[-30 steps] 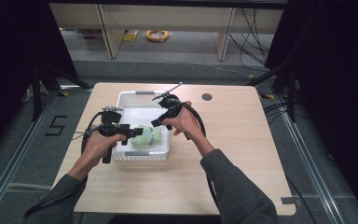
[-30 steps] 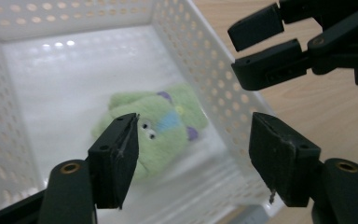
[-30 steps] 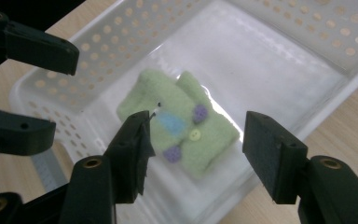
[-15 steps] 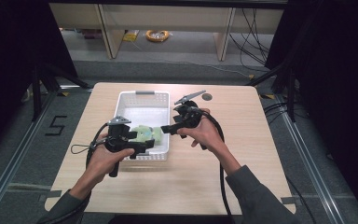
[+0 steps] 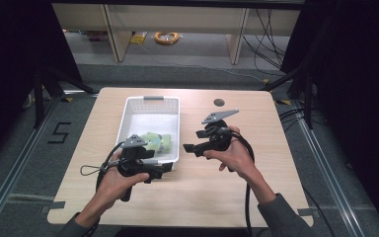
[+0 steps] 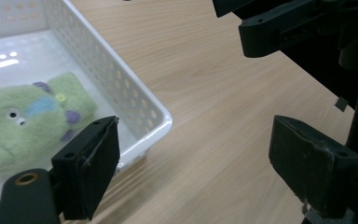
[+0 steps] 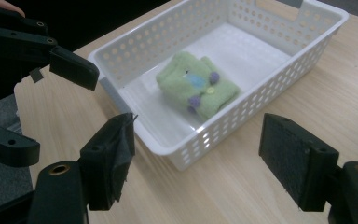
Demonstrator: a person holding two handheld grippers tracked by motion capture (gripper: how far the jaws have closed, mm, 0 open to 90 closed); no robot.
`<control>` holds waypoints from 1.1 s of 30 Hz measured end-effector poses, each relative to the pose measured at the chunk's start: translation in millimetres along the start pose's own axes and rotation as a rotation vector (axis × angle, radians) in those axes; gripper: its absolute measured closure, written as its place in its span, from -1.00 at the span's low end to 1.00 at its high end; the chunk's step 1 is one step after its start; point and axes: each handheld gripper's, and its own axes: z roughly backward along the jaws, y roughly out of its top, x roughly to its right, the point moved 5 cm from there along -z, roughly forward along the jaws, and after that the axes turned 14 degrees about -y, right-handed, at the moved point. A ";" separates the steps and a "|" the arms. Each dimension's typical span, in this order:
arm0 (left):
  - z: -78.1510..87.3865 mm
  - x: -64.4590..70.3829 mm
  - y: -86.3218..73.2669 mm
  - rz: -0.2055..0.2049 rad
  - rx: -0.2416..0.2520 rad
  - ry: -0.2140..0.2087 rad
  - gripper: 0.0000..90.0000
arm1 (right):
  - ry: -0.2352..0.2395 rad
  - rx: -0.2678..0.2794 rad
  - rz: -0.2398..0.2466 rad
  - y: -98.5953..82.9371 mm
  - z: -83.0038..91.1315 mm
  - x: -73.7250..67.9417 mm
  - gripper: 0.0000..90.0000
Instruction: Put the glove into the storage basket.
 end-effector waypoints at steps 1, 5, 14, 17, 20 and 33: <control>-0.2 2.4 -0.9 -0.001 -0.001 -0.003 -0.64 | 0.002 0.012 0.002 -2.8 2.0 0.1 -0.38; -1.2 11.4 -4.8 -0.024 -0.001 -0.016 -0.64 | 0.009 0.036 0.012 -14.8 11.8 0.6 -0.39; -3.1 25.8 -17.8 -0.063 -0.018 -0.028 -0.64 | -0.008 0.056 -0.019 -42.1 32.8 0.7 -0.39; -3.1 30.4 -22.1 -0.071 -0.020 -0.029 -0.64 | -0.014 0.059 -0.031 -51.6 35.8 5.3 -0.39; -3.5 33.6 -27.7 -0.075 -0.022 -0.028 -0.63 | -0.022 0.057 -0.032 -62.5 36.6 10.7 -0.39; -10.3 31.2 -57.8 -0.047 -0.045 -0.053 -0.64 | -0.006 0.070 -0.092 -99.8 55.0 4.6 -0.43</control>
